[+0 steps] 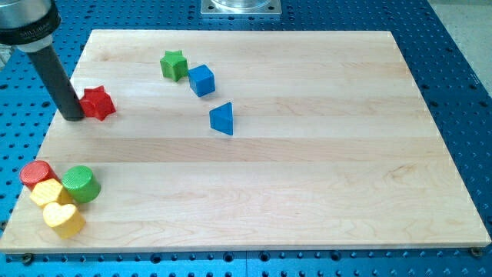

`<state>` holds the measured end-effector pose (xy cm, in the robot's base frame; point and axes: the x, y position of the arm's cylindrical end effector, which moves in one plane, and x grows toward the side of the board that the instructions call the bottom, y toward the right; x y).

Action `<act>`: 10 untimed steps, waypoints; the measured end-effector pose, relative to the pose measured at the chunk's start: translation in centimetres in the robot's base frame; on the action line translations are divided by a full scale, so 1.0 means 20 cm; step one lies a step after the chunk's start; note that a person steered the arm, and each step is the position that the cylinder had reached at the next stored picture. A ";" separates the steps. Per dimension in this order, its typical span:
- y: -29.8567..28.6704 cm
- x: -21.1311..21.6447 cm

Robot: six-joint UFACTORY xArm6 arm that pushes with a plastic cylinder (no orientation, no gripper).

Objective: Place the red star into the green circle

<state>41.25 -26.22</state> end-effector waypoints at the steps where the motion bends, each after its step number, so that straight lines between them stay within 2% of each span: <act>1: 0.01 -0.25; 2: 0.08 -0.29; 3: 0.25 -0.05; 4: 0.28 0.07; 5: 0.34 -0.01; 6: 0.34 0.28; 7: 0.34 0.40; 8: 0.45 0.36; 10: 0.81 -0.18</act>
